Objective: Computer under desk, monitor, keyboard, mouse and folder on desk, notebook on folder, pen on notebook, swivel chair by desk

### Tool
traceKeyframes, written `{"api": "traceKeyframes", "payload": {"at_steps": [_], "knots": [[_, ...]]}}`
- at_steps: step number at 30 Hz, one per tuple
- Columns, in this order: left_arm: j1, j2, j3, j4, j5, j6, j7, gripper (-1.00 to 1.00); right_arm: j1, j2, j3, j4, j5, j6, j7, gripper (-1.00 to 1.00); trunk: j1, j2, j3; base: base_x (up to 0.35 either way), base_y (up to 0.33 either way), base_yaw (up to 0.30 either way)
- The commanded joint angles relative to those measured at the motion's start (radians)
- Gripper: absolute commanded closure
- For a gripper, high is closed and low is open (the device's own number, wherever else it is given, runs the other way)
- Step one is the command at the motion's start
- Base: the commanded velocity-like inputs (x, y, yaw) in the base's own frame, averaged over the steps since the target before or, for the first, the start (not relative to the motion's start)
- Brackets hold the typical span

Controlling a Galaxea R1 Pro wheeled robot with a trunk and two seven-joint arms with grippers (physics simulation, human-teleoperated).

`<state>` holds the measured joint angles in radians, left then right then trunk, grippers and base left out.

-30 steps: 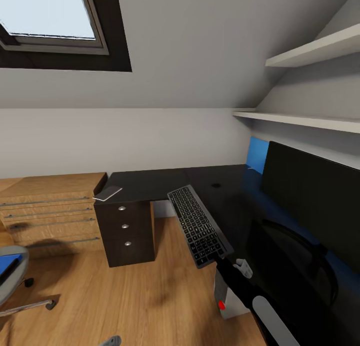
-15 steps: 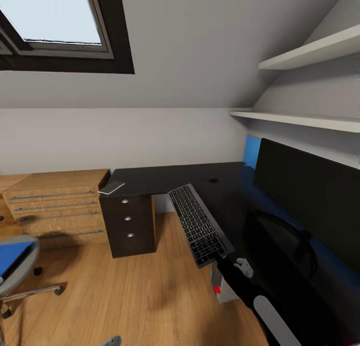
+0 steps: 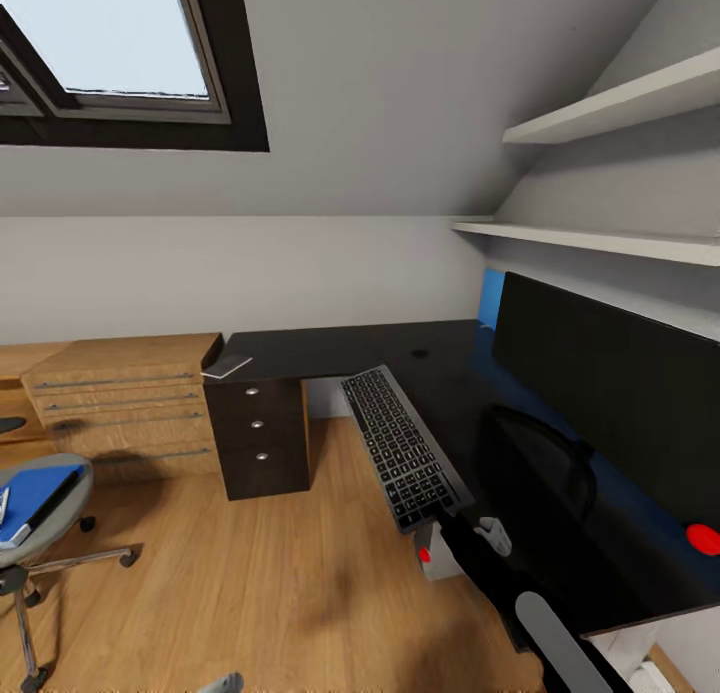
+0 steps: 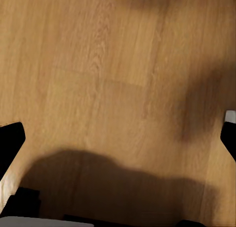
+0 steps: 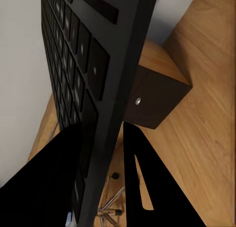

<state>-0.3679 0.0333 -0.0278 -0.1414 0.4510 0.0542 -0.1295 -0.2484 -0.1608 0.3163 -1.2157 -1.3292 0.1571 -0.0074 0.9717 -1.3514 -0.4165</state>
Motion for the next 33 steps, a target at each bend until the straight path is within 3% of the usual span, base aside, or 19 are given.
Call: {"api": "traceKeyframes", "payload": {"at_steps": [1,11,19,24,33], "knots": [[0.000,0.000,-0.003,-0.001,0.009,0.006,-0.002,-1.00,-0.001,-0.002,0.001,-0.001,-0.008,0.001,-0.001,1.00,0.000,-0.001,-0.001,-0.129,-0.059,0.000],[0.000,0.000,-0.003,-0.001,0.009,0.006,-0.002,-1.00,0.000,-0.009,0.000,0.001,-0.018,0.000,0.000,1.00,0.000,-0.001,-0.001,-0.039,-0.014,0.000],[0.000,0.000,-0.003,-0.001,0.009,0.006,-0.002,-1.00,-0.001,-0.039,-0.005,0.008,-0.019,-0.005,0.001,1.00,0.000,-0.001,-0.001,-0.001,-0.011,0.000],[0.000,0.000,-0.003,0.000,0.009,0.006,-0.002,-1.00,-0.001,-0.060,-0.059,0.016,-0.020,-0.002,0.000,1.00,0.000,-0.001,-0.001,0.000,-0.208,0.000],[0.000,0.000,-0.003,0.002,0.009,0.006,-0.002,-1.00,-0.001,-0.064,-0.083,0.027,-0.021,-0.001,0.000,1.00,0.000,-0.001,-0.001,0.000,-0.251,0.000]]}}
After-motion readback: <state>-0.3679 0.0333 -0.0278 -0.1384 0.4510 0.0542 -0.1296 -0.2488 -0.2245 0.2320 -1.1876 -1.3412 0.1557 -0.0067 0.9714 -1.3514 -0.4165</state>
